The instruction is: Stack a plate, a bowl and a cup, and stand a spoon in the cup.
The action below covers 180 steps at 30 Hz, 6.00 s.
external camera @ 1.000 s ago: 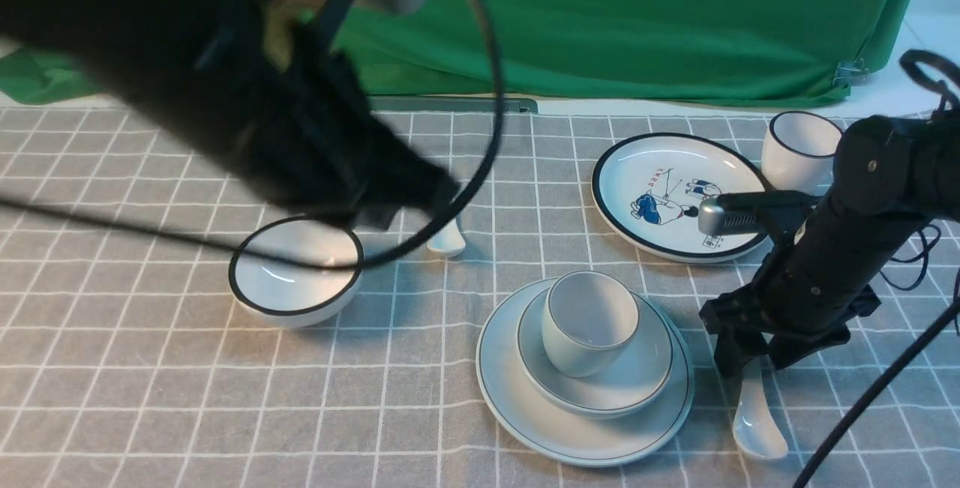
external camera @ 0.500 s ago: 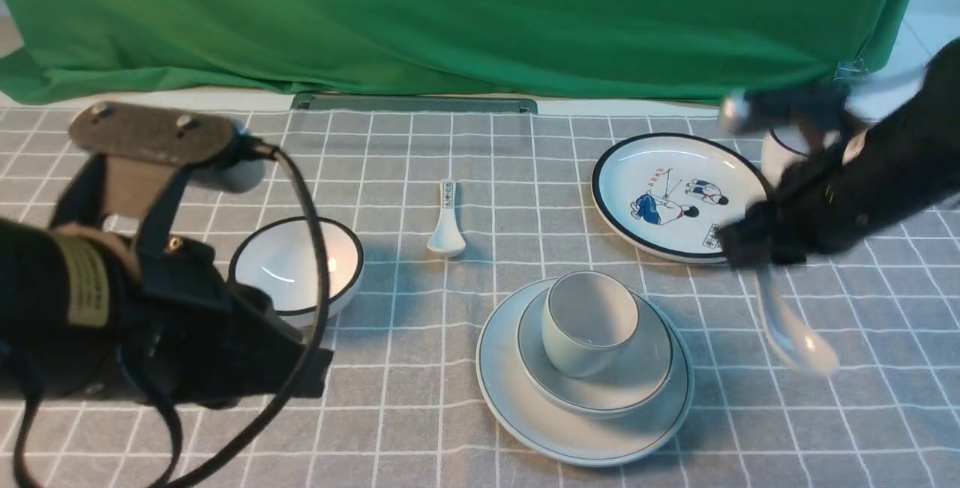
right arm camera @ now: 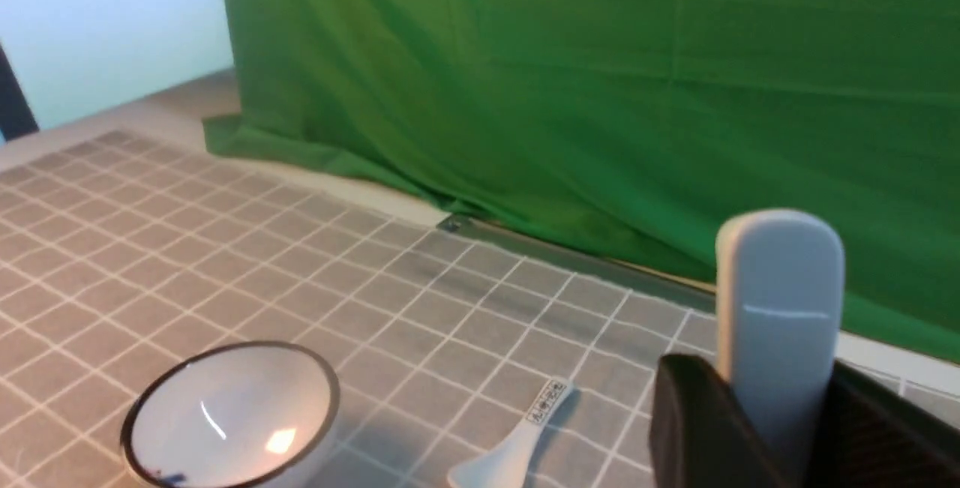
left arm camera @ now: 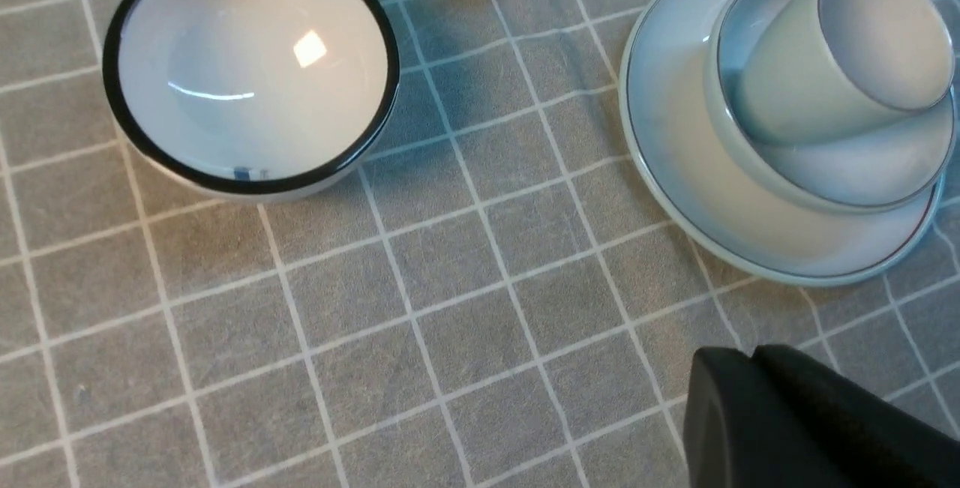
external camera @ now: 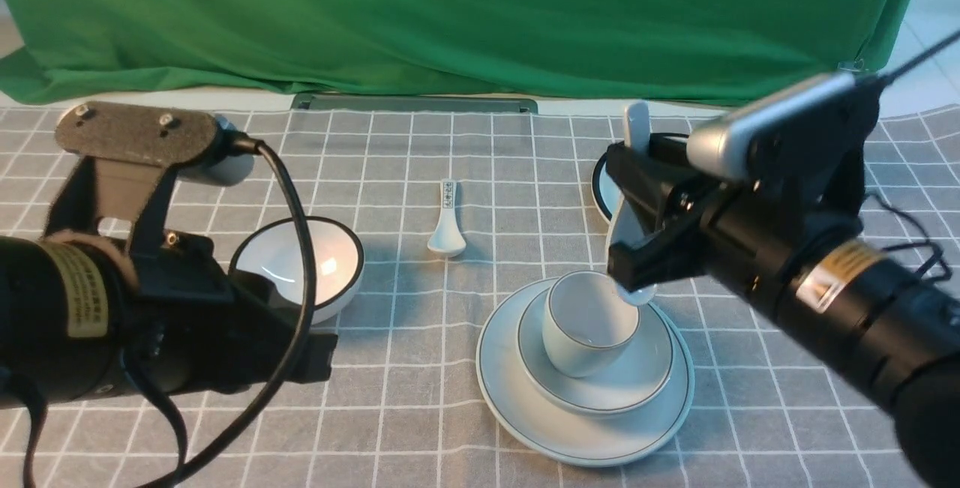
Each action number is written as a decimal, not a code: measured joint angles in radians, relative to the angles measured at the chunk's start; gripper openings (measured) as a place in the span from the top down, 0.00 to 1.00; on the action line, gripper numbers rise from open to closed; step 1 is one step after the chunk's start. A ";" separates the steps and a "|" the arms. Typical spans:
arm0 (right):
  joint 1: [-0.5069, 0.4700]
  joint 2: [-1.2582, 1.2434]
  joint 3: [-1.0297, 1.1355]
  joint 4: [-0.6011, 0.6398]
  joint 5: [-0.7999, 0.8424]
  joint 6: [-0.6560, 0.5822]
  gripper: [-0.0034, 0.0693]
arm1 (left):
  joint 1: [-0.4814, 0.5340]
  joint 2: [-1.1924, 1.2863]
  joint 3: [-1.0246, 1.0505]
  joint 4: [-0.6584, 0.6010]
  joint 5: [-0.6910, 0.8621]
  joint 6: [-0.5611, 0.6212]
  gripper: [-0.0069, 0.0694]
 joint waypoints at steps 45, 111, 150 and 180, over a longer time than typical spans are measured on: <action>-0.003 -0.209 0.009 0.044 0.628 -0.174 0.75 | 0.000 0.000 0.000 0.003 0.006 -0.003 0.90; -0.341 -1.309 0.314 -0.171 1.027 0.138 0.82 | 0.345 -0.927 0.638 -0.319 -0.528 0.556 0.89; -0.341 -1.309 0.315 -0.171 1.027 0.145 0.70 | 0.611 -0.992 0.857 -0.284 -0.500 0.554 0.89; -0.709 -1.359 0.615 -0.175 1.003 -0.099 0.64 | 0.611 -0.993 0.857 -0.270 -0.502 0.554 0.89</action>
